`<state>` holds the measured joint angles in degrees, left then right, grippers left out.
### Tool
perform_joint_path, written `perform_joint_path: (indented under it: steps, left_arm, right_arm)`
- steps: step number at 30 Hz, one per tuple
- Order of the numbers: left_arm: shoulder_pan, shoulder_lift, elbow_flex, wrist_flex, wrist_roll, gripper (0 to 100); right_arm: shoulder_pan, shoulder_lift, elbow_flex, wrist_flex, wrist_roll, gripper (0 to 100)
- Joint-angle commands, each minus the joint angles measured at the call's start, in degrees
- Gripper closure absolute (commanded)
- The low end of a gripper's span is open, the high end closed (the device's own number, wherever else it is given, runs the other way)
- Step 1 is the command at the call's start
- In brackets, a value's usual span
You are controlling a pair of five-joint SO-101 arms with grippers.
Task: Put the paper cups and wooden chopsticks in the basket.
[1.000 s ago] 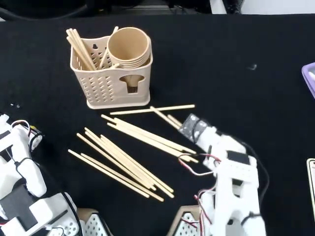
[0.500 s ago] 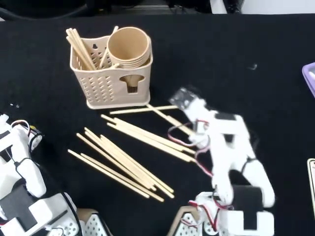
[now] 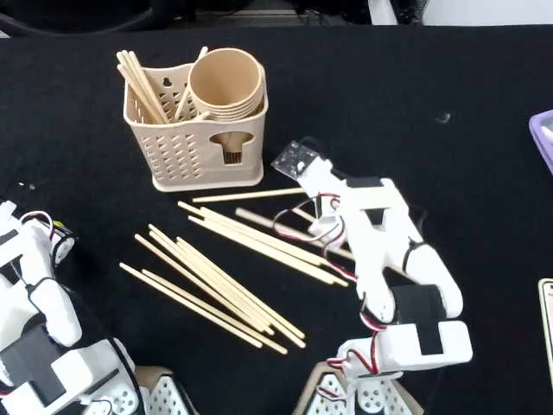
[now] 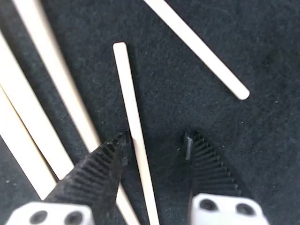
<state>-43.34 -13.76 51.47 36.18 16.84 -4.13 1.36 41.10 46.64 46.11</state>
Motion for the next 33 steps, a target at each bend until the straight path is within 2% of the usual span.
perform_joint_path:
  steps: [1, 7, 14, 22, 33]
  left_arm:
    - [0.4, -0.8, -1.0, 0.1, 0.2, 78]
    - [0.6, -0.8, -1.0, 0.1, 0.2, 78]
    - [0.6, -0.8, -1.0, -0.1, 0.2, 78]
    - [0.5, -0.8, -1.0, 0.0, 0.2, 78]
    - [0.6, -0.8, -1.0, -0.1, 0.2, 78]
  right_arm:
    - [-0.7, 0.3, -2.6, 0.3, -0.7, 81.4]
    - [-0.5, -6.7, -2.8, 1.4, -0.8, 81.5]
    - [-3.1, -18.4, 1.7, 12.7, -0.3, 81.5]
    - [-6.7, -17.9, 13.1, 1.8, -0.2, 81.4]
    - [-1.6, -7.3, 6.6, -3.9, 3.3, 81.2]
